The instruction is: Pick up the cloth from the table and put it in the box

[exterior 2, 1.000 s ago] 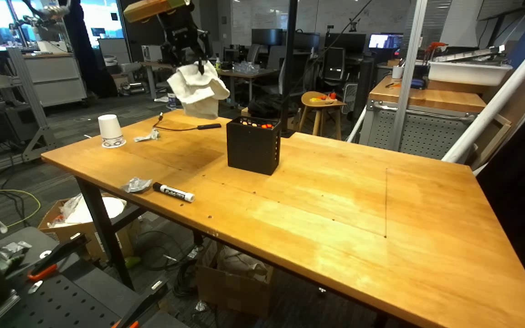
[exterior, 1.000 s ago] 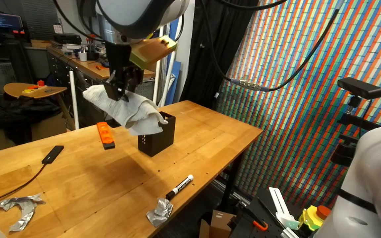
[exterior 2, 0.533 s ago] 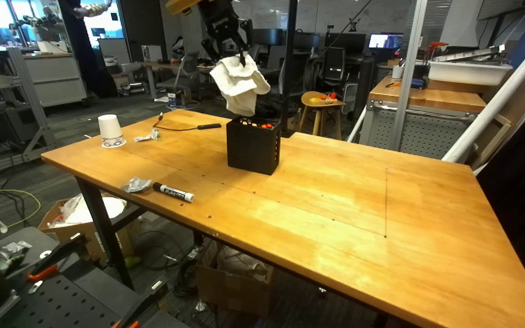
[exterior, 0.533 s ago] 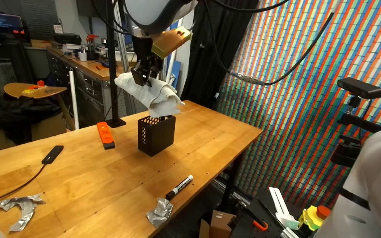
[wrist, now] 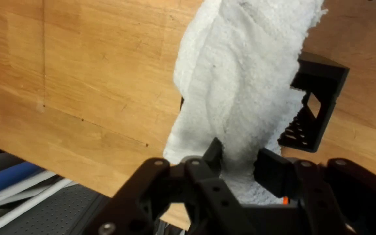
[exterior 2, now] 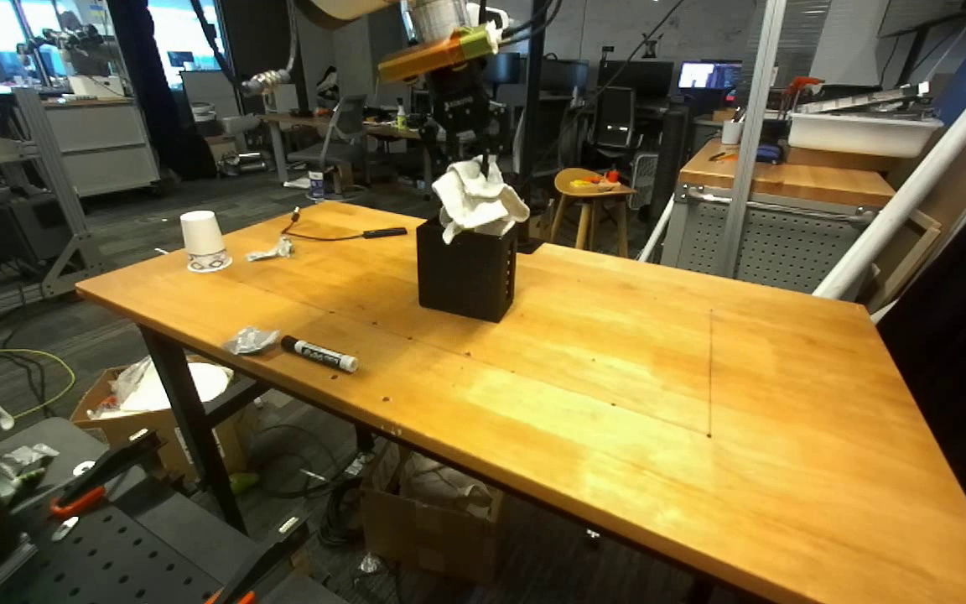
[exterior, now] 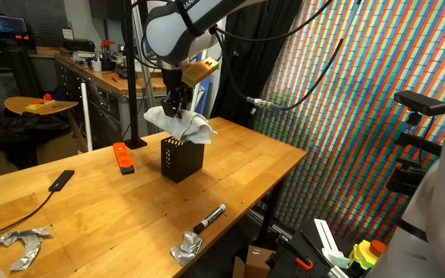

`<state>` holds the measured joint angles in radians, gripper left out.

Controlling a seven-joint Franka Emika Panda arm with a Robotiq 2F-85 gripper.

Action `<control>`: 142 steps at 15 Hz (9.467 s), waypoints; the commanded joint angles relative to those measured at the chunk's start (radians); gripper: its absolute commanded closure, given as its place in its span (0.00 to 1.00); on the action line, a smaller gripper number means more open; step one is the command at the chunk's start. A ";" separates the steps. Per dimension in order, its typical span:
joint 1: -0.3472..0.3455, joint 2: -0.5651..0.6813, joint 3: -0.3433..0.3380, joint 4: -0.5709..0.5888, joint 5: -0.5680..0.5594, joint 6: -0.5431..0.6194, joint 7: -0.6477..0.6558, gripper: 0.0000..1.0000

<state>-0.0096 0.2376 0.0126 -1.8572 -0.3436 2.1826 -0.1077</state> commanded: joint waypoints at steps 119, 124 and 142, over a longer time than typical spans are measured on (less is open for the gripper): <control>-0.014 0.063 0.022 -0.004 0.273 -0.095 -0.207 1.00; -0.023 0.096 0.012 0.005 0.249 -0.088 -0.218 1.00; -0.052 0.224 0.016 0.050 0.241 -0.049 -0.301 1.00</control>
<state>-0.0465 0.4212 0.0255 -1.8429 -0.1005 2.1217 -0.3739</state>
